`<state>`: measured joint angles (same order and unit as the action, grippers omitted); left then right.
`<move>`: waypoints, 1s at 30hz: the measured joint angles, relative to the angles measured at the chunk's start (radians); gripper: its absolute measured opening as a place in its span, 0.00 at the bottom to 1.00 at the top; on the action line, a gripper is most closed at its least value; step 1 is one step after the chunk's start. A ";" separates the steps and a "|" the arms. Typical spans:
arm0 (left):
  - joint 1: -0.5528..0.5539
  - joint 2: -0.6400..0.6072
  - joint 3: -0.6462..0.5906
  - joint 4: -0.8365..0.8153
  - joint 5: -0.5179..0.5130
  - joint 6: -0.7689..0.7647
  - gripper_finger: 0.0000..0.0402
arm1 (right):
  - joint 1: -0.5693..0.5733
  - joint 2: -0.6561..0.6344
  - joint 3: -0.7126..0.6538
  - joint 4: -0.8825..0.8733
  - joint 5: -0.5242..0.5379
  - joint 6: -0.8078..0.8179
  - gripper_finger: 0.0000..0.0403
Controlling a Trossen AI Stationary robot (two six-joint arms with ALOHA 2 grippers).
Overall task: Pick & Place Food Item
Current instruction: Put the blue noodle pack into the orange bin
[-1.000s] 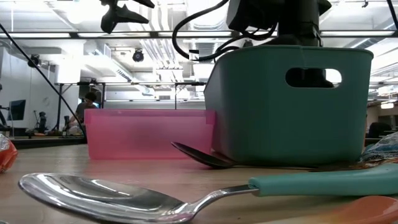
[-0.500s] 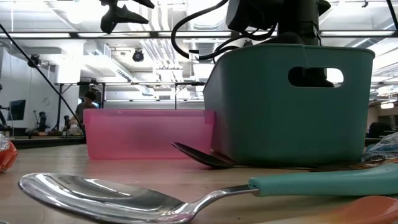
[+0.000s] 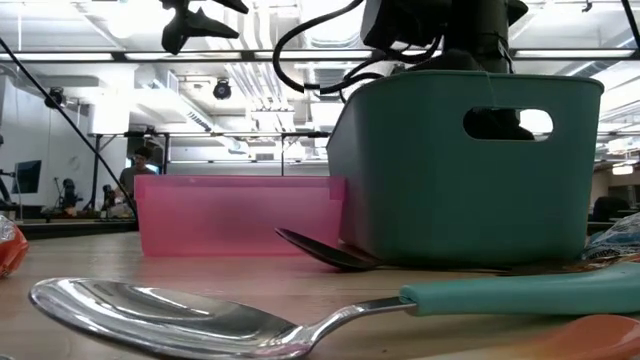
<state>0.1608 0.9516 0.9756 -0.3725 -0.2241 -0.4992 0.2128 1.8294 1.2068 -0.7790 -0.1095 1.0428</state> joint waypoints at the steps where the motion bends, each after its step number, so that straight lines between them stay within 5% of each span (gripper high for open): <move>1: 0.000 0.000 0.000 0.000 0.000 0.000 0.53 | -0.001 -0.002 0.002 -0.002 0.002 0.000 0.53; 9: 0.000 -0.001 0.000 -0.009 0.000 0.000 0.53 | -0.004 -0.030 0.057 -0.024 0.031 0.007 0.53; 19: 0.000 -0.001 0.000 -0.042 0.000 -0.003 0.53 | -0.004 -0.166 0.177 -0.361 0.239 0.029 0.53; 30: 0.000 -0.001 0.000 -0.051 0.018 -0.002 0.53 | 0.040 -0.417 0.028 -0.423 0.158 0.387 0.53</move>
<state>0.1608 0.9510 0.9760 -0.4240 -0.2058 -0.5014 0.2532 1.4123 1.2353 -1.2024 0.0480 1.4302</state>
